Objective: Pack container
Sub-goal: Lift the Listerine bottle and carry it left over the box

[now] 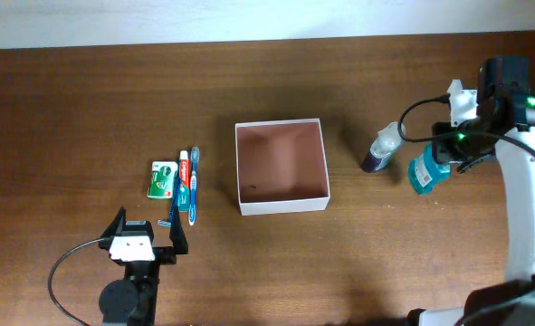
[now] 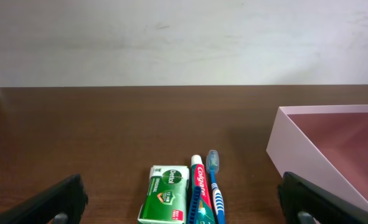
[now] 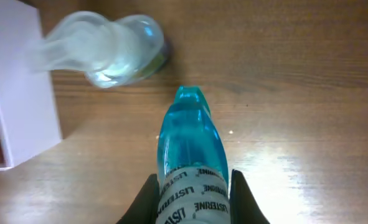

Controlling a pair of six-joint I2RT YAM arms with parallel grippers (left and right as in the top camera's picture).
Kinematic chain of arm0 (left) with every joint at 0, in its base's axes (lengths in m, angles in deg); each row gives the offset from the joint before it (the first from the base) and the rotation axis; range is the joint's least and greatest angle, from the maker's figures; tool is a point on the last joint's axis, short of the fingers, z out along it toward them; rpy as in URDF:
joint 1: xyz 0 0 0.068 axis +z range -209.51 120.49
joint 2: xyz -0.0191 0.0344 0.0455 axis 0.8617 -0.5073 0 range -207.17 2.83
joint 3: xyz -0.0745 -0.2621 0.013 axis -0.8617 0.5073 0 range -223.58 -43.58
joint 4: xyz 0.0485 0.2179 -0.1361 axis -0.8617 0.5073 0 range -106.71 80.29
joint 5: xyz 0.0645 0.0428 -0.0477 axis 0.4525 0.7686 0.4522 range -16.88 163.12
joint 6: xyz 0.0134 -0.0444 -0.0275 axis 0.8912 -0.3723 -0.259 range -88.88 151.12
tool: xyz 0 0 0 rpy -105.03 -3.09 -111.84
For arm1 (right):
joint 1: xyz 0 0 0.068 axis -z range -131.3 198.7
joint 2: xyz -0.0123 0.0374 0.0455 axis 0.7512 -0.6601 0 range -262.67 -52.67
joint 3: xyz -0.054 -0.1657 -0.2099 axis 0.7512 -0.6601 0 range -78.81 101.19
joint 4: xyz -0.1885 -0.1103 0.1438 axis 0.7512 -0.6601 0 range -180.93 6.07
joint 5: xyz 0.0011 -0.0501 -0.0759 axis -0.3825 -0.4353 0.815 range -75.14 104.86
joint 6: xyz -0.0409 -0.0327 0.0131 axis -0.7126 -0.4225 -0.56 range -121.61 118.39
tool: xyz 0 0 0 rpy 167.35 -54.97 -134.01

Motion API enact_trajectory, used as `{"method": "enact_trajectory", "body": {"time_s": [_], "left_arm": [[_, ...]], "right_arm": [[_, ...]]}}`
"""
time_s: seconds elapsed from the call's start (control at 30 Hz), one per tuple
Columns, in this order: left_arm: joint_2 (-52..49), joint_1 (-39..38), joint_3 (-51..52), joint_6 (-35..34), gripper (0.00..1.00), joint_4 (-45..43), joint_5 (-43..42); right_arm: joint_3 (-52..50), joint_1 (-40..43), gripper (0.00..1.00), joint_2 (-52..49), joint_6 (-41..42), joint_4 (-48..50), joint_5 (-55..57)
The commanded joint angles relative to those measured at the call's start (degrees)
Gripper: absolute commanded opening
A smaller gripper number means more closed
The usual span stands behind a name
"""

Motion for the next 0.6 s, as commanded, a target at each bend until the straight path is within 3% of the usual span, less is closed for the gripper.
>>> {"method": "enact_trajectory", "body": {"time_s": [0.0,0.23,0.33,0.57], "left_arm": [[0.48,-0.22,0.35,0.48,0.99,-0.15,0.61],[0.48,-0.22,0.35,0.46,0.99,-0.15,0.61],[0.48,-0.22,0.35,0.48,0.99,-0.15,0.63],[0.48,-0.22,0.35,0.48,0.99,-0.15,0.63]], "right_arm": [[5.75,-0.20,0.06,4.07,3.61,-3.13,-3.08],[14.14,-0.26,0.06,6.40,5.35,-11.82,-8.76],[15.82,-1.42,0.04,7.61,10.16,-12.90,-9.03],[16.41,-13.84,0.04,7.87,15.82,-11.32,-8.52]]}}
